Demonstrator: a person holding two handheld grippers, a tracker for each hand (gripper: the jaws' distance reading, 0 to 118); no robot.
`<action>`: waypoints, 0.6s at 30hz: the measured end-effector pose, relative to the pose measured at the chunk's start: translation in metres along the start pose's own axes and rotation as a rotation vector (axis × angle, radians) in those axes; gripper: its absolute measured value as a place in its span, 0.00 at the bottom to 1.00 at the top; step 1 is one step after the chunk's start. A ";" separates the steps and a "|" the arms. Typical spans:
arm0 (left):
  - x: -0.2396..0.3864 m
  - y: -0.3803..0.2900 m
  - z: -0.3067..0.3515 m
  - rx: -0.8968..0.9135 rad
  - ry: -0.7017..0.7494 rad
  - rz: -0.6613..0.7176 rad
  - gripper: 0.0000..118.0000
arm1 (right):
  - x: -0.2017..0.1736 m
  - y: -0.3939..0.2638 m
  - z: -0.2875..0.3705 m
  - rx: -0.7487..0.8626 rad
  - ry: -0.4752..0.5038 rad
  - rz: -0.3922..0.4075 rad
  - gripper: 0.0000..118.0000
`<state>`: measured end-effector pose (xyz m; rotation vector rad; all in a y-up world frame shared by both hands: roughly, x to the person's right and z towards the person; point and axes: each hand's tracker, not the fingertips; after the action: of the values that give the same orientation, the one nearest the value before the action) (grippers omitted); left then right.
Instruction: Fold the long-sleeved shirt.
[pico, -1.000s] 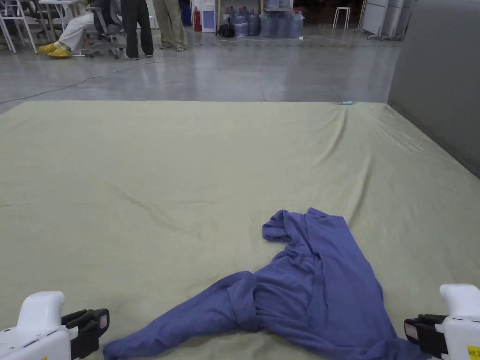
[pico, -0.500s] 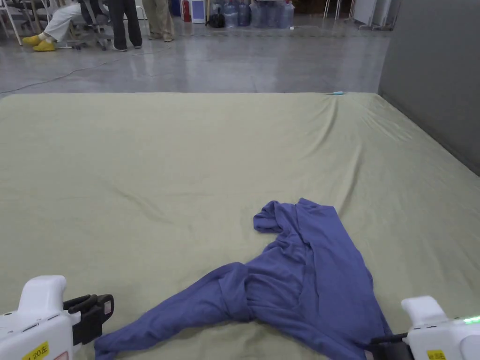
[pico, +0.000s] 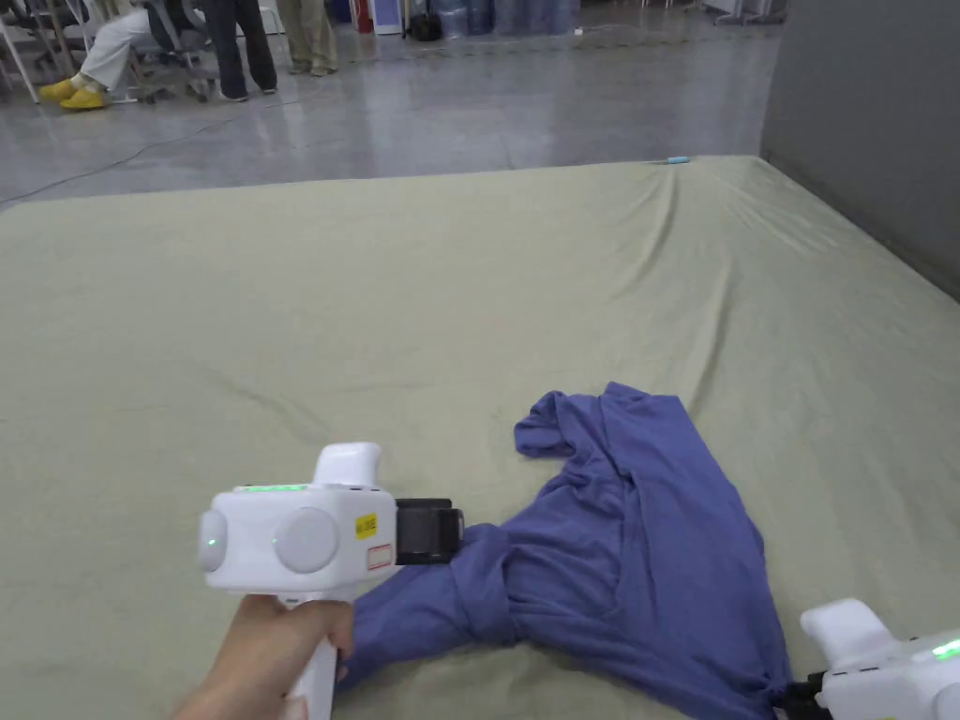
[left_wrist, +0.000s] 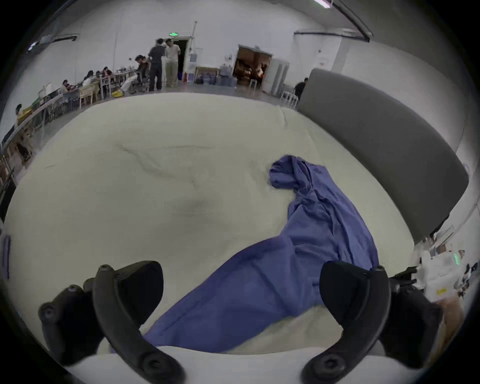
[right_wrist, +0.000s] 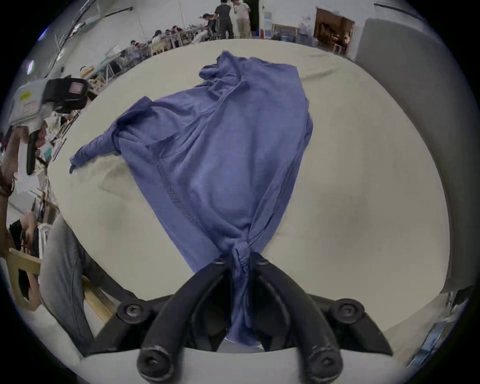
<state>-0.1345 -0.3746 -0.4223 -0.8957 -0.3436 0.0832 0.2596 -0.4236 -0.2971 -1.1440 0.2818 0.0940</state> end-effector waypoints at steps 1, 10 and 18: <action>0.007 0.003 -0.013 -0.023 -0.009 -0.013 0.95 | 0.001 -0.001 0.000 0.002 0.002 -0.003 0.06; 0.019 0.004 -0.083 -0.161 0.032 0.015 0.67 | -0.002 0.001 -0.001 -0.002 -0.002 0.011 0.06; 0.017 0.005 -0.042 -0.067 -0.015 -0.006 0.01 | 0.001 0.001 0.001 0.000 0.015 -0.017 0.06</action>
<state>-0.1038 -0.3994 -0.4458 -0.9610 -0.3654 0.0730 0.2605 -0.4227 -0.2981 -1.1475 0.2853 0.0702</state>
